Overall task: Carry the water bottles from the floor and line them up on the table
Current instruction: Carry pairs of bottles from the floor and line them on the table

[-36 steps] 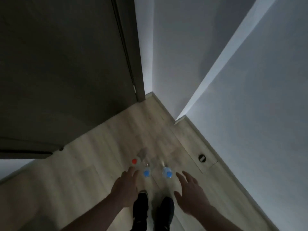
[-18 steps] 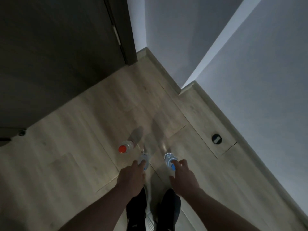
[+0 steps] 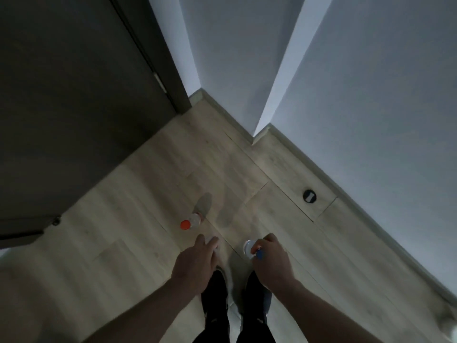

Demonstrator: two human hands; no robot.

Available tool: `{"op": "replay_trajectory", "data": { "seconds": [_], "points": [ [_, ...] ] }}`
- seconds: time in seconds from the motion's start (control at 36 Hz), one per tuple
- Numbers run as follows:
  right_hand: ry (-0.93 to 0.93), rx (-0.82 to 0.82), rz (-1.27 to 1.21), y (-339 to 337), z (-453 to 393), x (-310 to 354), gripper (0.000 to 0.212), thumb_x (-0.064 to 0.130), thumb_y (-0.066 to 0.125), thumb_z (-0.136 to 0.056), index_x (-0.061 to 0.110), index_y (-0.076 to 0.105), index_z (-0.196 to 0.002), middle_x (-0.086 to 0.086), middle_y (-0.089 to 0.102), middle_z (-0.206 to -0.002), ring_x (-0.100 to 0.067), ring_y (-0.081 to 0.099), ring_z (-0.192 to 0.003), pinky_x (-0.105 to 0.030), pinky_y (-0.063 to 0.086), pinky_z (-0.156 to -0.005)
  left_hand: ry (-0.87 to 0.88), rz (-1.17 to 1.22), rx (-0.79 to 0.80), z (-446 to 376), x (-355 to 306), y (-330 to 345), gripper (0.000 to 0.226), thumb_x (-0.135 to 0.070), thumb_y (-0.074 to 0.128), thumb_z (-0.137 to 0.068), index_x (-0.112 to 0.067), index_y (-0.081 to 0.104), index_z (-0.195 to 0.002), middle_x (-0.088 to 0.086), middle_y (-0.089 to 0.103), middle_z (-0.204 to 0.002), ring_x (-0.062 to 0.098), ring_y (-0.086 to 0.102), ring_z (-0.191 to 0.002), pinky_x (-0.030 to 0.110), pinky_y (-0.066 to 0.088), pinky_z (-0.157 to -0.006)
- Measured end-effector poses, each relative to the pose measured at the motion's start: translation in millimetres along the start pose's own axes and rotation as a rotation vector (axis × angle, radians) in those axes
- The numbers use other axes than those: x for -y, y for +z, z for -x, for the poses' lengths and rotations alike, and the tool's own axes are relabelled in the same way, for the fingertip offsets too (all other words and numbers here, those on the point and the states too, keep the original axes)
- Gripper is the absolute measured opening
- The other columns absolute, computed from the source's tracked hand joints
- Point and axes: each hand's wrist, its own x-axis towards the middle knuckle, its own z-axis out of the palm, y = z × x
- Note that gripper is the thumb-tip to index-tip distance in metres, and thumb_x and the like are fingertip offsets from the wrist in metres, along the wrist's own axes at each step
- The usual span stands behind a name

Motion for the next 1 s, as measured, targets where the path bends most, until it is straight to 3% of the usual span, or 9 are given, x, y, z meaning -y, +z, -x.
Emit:
{"op": "replay_trajectory", "data": {
  "seconds": [0.14, 0.31, 0.36, 0.47, 0.69, 0.78, 0.83, 0.89, 1.0],
  "points": [
    [0.013, -0.043, -0.081, -74.5, 108.7, 34.1, 0.013, 0.014, 0.067, -0.082, 0.017, 0.075, -0.092, -0.001, 0.055, -0.104, -0.026, 0.065, -0.086, -0.032, 0.051, -0.075, 0.043, 0.047, -0.007, 94.9, -25.0, -103.0, 0.026, -0.038, 0.042, -0.103, -0.027, 0.052, -0.124, 0.005, 0.049, -0.117, 0.026, 0.063, -0.079, 0.034, 0.046, -0.063],
    [-0.027, -0.142, -0.138, -162.2, 252.2, 81.4, 0.009, 0.022, 0.070, -0.080, 0.019, 0.074, -0.088, 0.004, 0.052, -0.099, -0.024, 0.063, -0.079, -0.026, 0.042, -0.069, 0.112, 0.162, -0.136, 213.9, -59.7, -224.1, 0.023, -0.035, 0.054, -0.099, -0.021, 0.056, -0.117, 0.008, 0.049, -0.121, 0.035, 0.066, -0.077, 0.037, 0.050, -0.061],
    [-0.043, -0.191, -0.163, -184.6, 293.5, 91.7, 0.010, 0.019, 0.072, -0.078, 0.018, 0.073, -0.088, 0.004, 0.053, -0.100, -0.023, 0.062, -0.079, -0.028, 0.044, -0.069, 0.177, 0.186, -0.183, 245.7, -67.3, -255.3, 0.024, -0.034, 0.057, -0.098, -0.020, 0.056, -0.118, 0.007, 0.050, -0.124, 0.032, 0.066, -0.076, 0.035, 0.049, -0.061],
    [-0.059, -0.319, -0.230, -215.4, 366.7, 107.7, 0.004, 0.021, 0.076, -0.079, 0.020, 0.073, -0.079, 0.007, 0.051, -0.095, -0.017, 0.058, -0.074, -0.028, 0.049, -0.070, 0.308, 0.212, -0.233, 295.9, -78.3, -308.9, 0.020, -0.042, 0.056, -0.098, -0.027, 0.053, -0.112, -0.005, 0.049, -0.107, 0.019, 0.064, -0.073, 0.030, 0.050, -0.059],
    [-0.023, -0.639, -0.317, -241.6, 468.7, 115.8, 0.007, 0.021, 0.076, -0.080, 0.025, 0.070, -0.083, 0.015, 0.054, -0.094, -0.004, 0.055, -0.072, -0.011, 0.038, -0.062, 0.599, 0.120, -0.275, 343.3, -108.6, -385.9, 0.011, -0.045, 0.056, -0.097, -0.038, 0.050, -0.104, -0.015, 0.052, -0.098, 0.008, 0.059, -0.075, 0.029, 0.049, -0.063],
    [0.010, -0.695, -0.383, -248.4, 498.5, 110.5, 0.011, 0.016, 0.074, -0.080, 0.025, 0.070, -0.085, 0.016, 0.056, -0.096, -0.005, 0.059, -0.079, -0.016, 0.045, -0.067, 0.679, 0.058, -0.256, 356.6, -129.0, -406.4, 0.011, -0.047, 0.054, -0.098, -0.039, 0.049, -0.102, -0.017, 0.052, -0.095, 0.003, 0.058, -0.072, 0.025, 0.050, -0.064],
    [0.025, -0.738, -0.392, -252.3, 516.9, 102.2, 0.013, 0.015, 0.075, -0.080, 0.026, 0.071, -0.085, 0.016, 0.057, -0.096, -0.004, 0.059, -0.081, -0.011, 0.043, -0.068, 0.726, 0.030, -0.264, 365.5, -143.4, -415.2, 0.012, -0.047, 0.055, -0.097, -0.038, 0.048, -0.101, -0.017, 0.055, -0.091, 0.003, 0.059, -0.070, 0.026, 0.053, -0.065],
    [0.047, -0.776, -0.402, -256.0, 535.7, 92.4, 0.012, 0.016, 0.075, -0.080, 0.027, 0.072, -0.084, 0.016, 0.058, -0.095, -0.002, 0.059, -0.082, -0.008, 0.041, -0.069, 0.769, 0.017, -0.281, 375.0, -158.0, -421.4, 0.014, -0.046, 0.058, -0.095, -0.039, 0.047, -0.098, -0.018, 0.055, -0.085, 0.001, 0.058, -0.068, 0.024, 0.049, -0.063],
    [0.074, -0.871, -0.405, -258.7, 578.2, 69.5, 0.016, 0.016, 0.074, -0.077, 0.031, 0.070, -0.082, 0.018, 0.059, -0.091, -0.001, 0.060, -0.080, -0.015, 0.046, -0.070, 0.847, -0.032, -0.274, 395.5, -190.9, -424.8, 0.021, -0.047, 0.063, -0.092, -0.040, 0.043, -0.094, -0.019, 0.054, -0.076, 0.000, 0.055, -0.063, 0.021, 0.040, -0.055]
  ]
}}
